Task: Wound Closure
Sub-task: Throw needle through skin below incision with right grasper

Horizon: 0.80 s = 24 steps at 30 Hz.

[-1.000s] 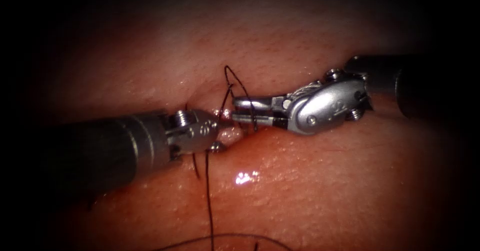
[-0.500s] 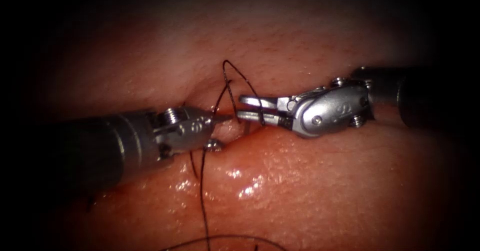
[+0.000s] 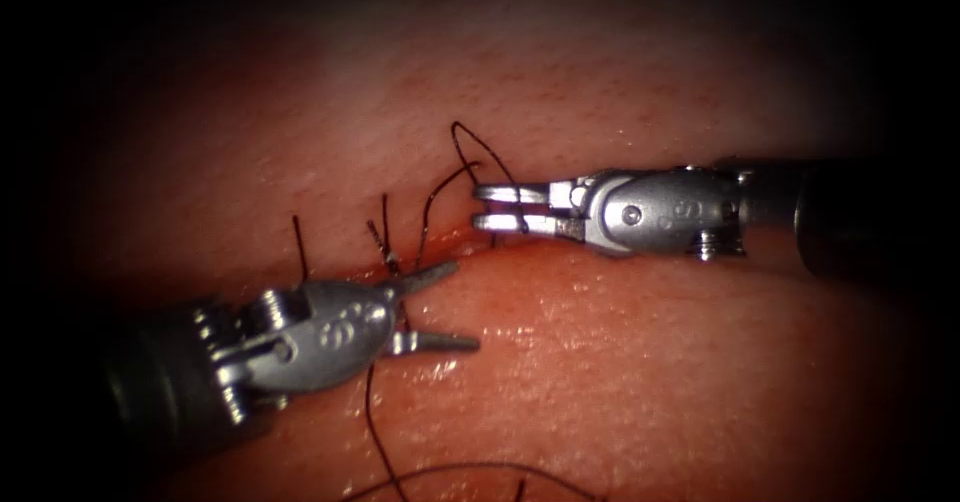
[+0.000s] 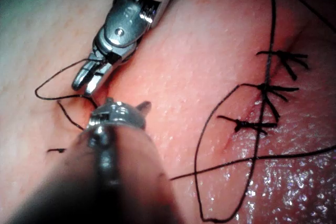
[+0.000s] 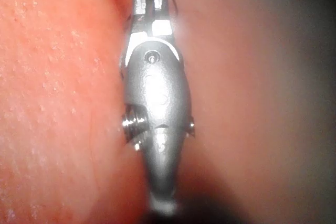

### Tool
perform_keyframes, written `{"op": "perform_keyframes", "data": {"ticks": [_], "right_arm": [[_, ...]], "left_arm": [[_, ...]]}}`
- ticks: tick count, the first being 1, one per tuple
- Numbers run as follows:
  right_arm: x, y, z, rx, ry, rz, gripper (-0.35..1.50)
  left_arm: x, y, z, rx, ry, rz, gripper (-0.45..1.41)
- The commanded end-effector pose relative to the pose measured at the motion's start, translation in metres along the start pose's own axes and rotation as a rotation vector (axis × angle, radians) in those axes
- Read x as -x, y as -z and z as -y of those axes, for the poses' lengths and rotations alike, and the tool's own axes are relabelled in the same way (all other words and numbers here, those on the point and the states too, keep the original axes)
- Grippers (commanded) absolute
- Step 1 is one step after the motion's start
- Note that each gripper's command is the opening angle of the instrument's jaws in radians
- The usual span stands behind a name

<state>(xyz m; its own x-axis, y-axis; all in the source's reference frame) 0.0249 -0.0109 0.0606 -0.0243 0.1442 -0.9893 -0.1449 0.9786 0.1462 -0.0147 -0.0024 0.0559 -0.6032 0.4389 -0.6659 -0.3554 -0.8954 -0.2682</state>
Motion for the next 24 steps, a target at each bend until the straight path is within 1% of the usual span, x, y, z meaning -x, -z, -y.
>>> {"op": "perform_keyframes", "data": {"ticks": [1, 2, 4, 5, 6, 7, 11, 12, 18, 24], "right_arm": [[0.0002, -0.0009, -0.0005, 0.000, -0.007, -0.002, -0.35], [-0.0001, -0.0010, -0.0013, 0.006, -0.068, -0.002, -0.35], [-0.0001, -0.0011, -0.0015, 0.008, -0.093, -0.002, -0.35], [-0.0002, -0.0016, -0.0018, 0.002, -0.173, 0.021, -0.35], [-0.0002, -0.0016, -0.0018, 0.002, -0.173, 0.021, -0.35], [-0.0001, -0.0019, -0.0019, -0.005, -0.202, 0.038, -0.35], [0.0000, -0.0025, -0.0021, -0.003, -0.250, 0.049, -0.35], [0.0000, -0.0027, -0.0023, -0.011, -0.292, 0.062, -0.35], [0.0002, -0.0025, -0.0026, -0.024, -0.441, 0.100, -0.35], [0.0002, -0.0023, -0.0024, -0.044, -0.566, 0.150, -0.35]], "left_arm": [[0.0000, -0.0008, 0.0003, 0.000, -0.002, -0.001, 0.17], [0.0002, -0.0016, -0.0008, -0.004, -0.012, -0.005, 0.14], [0.0004, -0.0019, -0.0011, -0.003, -0.014, -0.009, 0.14], [0.0009, -0.0032, -0.0024, 0.001, -0.023, -0.018, 0.10], [0.0009, -0.0032, -0.0024, 0.001, -0.023, -0.018, 0.10], [0.0014, -0.0042, -0.0033, 0.012, -0.032, -0.013, 0.09], [0.0022, -0.0055, -0.0047, 0.036, -0.047, -0.003, 0.09], [0.0027, -0.0058, -0.0051, 0.043, -0.053, -0.001, 0.09], [0.0034, -0.0056, -0.0054, 0.051, -0.063, 0.007, 0.09], [0.0038, -0.0055, -0.0052, 0.053, -0.065, 0.006, 0.02]]}}
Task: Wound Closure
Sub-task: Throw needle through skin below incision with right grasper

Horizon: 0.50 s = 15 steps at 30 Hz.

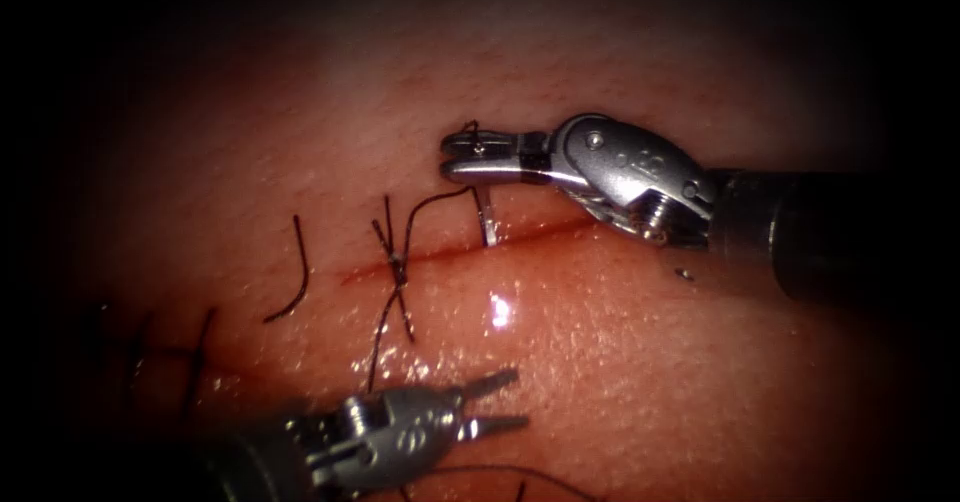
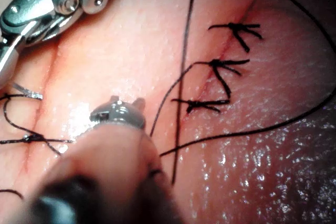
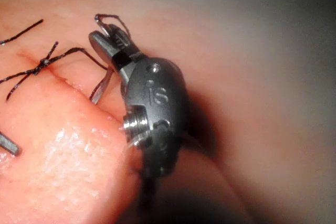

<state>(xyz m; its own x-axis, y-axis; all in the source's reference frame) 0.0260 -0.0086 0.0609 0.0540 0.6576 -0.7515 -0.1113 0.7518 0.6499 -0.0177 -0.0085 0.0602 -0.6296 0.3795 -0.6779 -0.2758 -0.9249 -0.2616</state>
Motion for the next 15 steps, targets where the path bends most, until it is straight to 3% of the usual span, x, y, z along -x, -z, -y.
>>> {"op": "perform_keyframes", "data": {"ticks": [1, 8, 15], "right_arm": [[-0.0001, -0.0009, -0.0003, -0.004, -0.011, 0.004, -0.35], [0.0009, -0.0004, 0.0007, -0.017, -0.018, 0.023, -0.35], [0.0018, 0.0004, 0.0022, -0.001, -0.008, -0.014, -0.35]], "left_arm": [[0.0001, -0.0009, 0.0002, -0.002, -0.001, -0.002, 0.02], [0.0006, -0.0008, -0.0002, 0.006, -0.008, 0.010, 0.02], [0.0006, -0.0006, -0.0004, 0.008, -0.009, 0.013, 0.02]]}}
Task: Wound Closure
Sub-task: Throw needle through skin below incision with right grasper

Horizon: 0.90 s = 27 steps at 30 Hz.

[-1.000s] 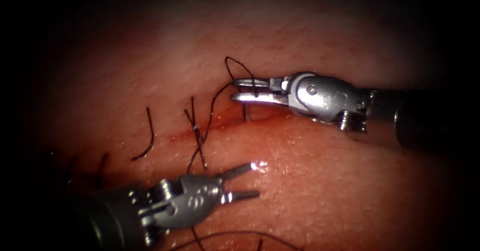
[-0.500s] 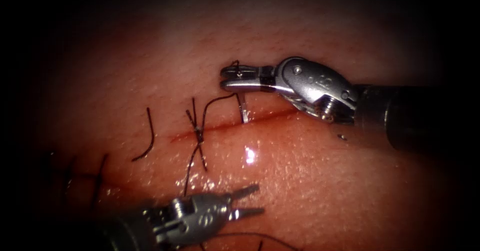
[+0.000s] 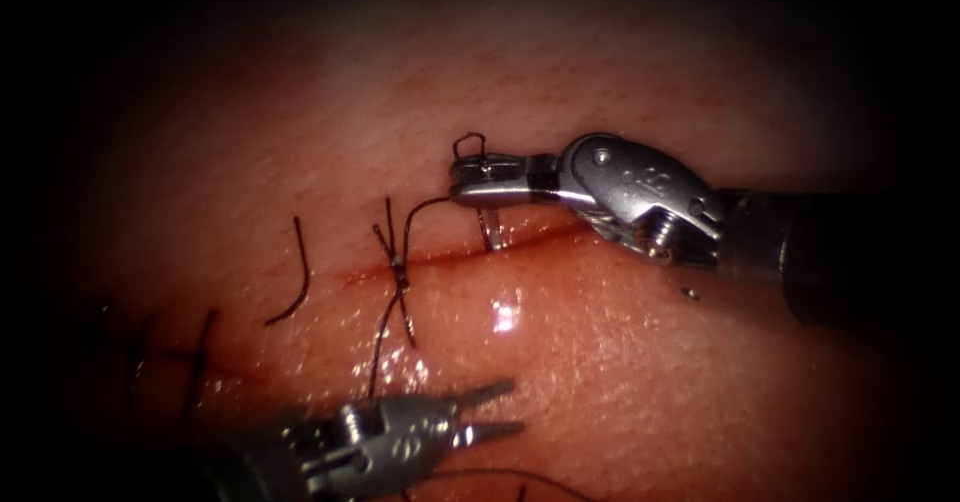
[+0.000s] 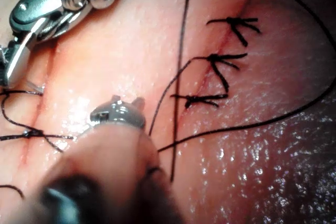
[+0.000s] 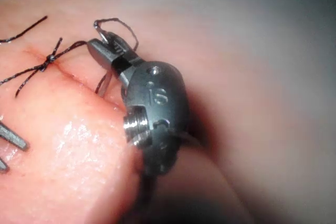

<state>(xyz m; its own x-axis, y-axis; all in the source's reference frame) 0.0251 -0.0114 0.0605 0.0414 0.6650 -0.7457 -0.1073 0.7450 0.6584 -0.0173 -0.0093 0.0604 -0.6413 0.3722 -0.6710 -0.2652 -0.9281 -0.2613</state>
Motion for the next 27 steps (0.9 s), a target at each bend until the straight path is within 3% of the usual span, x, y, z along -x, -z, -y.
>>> {"op": "perform_keyframes", "data": {"ticks": [1, 27], "right_arm": [[0.0004, -0.0005, 0.0001, 0.002, 0.004, -0.005, -0.35], [-0.0013, -0.0017, -0.0010, 0.036, -0.355, 0.038, -0.35]], "left_arm": [[0.0000, -0.0007, 0.0001, 0.000, -0.001, 0.000, 0.02], [0.0013, -0.0031, 0.0005, 0.025, 0.008, 0.011, 0.02]]}}
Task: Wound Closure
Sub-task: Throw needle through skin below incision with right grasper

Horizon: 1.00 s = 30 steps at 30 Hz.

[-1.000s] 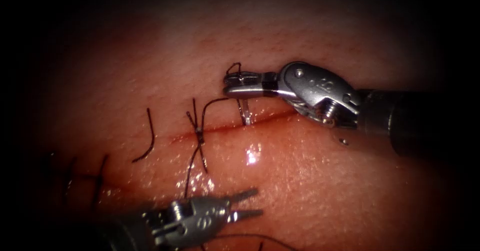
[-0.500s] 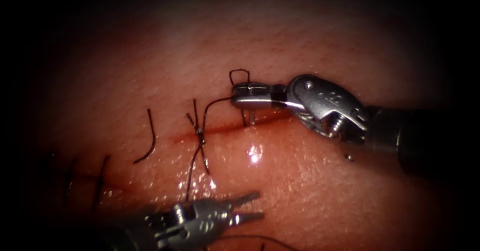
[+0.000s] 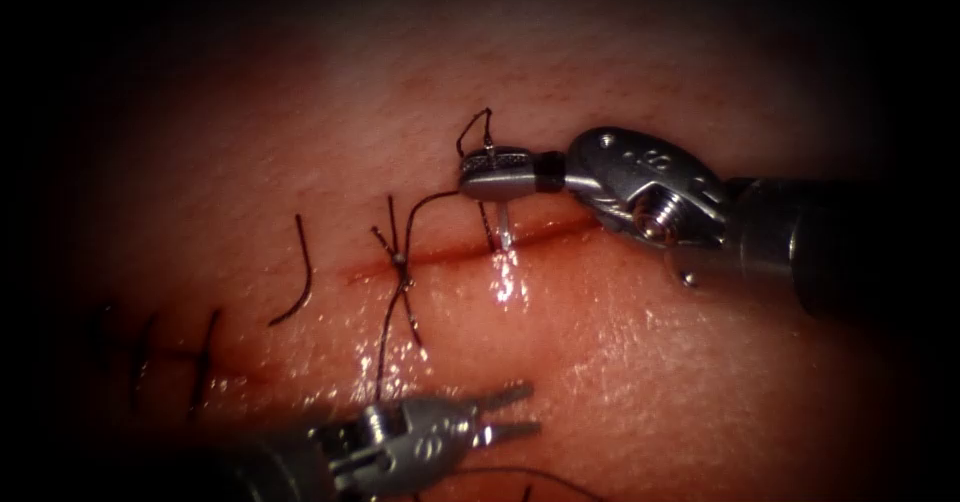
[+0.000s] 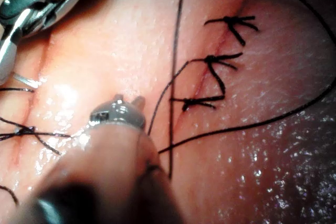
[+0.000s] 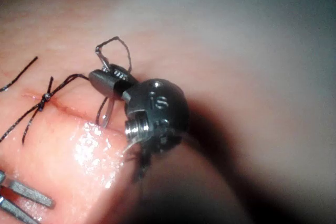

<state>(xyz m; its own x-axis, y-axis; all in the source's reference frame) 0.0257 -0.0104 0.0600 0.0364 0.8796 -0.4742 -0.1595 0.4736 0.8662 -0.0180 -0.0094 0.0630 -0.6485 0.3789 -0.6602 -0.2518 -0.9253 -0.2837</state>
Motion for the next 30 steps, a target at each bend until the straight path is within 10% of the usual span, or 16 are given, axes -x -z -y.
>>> {"op": "perform_keyframes", "data": {"ticks": [1, 22, 30], "right_arm": [[-0.0005, -0.0012, -0.0004, -0.008, -0.033, -0.003, -0.35], [-0.0018, -0.0019, 0.0002, -0.016, -0.241, -0.001, -0.35], [-0.0021, -0.0020, 0.0002, 0.022, 0.252, -0.123, -0.35]], "left_arm": [[0.0002, -0.0009, 0.0003, -0.001, 0.000, -0.002, 0.02], [0.0042, -0.0038, 0.0031, 0.005, 0.055, 0.017, 0.02], [0.0048, -0.0037, 0.0028, 0.009, 0.060, 0.024, 0.02]]}}
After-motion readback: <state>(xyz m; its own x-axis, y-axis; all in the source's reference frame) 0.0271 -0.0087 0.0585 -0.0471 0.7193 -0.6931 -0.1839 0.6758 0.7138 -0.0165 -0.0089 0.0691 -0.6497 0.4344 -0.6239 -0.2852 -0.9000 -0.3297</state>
